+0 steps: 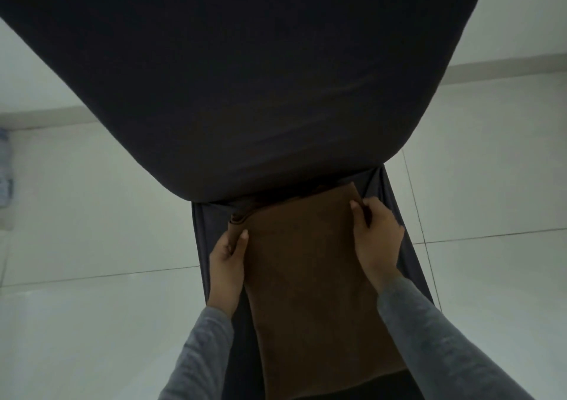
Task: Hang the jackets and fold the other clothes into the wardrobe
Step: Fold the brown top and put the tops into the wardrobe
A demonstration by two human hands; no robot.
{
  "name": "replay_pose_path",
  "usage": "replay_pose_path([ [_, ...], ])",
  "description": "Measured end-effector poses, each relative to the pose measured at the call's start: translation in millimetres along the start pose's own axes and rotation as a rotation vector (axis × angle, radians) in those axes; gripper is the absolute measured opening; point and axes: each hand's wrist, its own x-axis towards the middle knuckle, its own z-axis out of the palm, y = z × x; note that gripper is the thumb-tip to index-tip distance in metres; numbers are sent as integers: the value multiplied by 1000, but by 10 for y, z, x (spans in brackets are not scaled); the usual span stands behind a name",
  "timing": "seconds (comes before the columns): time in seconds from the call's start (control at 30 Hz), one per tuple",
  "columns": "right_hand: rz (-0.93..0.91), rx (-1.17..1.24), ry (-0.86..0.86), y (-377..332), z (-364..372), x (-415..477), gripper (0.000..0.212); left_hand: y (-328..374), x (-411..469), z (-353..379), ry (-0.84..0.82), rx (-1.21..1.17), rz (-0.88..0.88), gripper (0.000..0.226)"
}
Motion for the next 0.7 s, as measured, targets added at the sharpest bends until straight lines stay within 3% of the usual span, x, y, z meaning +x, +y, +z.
replay_pose_path([
  [0.17,93,265,-19,19,23,194,15,91,218,118,37,93,46,11],
  [0.23,140,283,-45,45,98,272,13,90,310,146,122,117,26,7],
  [0.33,83,146,-5,117,197,192,24,60,205,179,397,165,39,25],
  [0.4,-53,-5,96,147,194,40,30,14,43,221,510,265,239,25],
  [0.47,-230,-23,93,184,187,-95,31,-58,-120,344,331,464,512,28],
  [0.57,-486,-102,-142,282,271,-162,40,-296,-184,542,-85,901,781,42],
  [0.63,-588,-266,-267,342,359,-92,46,-441,-72,535,-142,1101,796,49],
  [0.7,-642,-396,-281,364,401,21,49,-514,99,408,-99,1202,741,57],
])
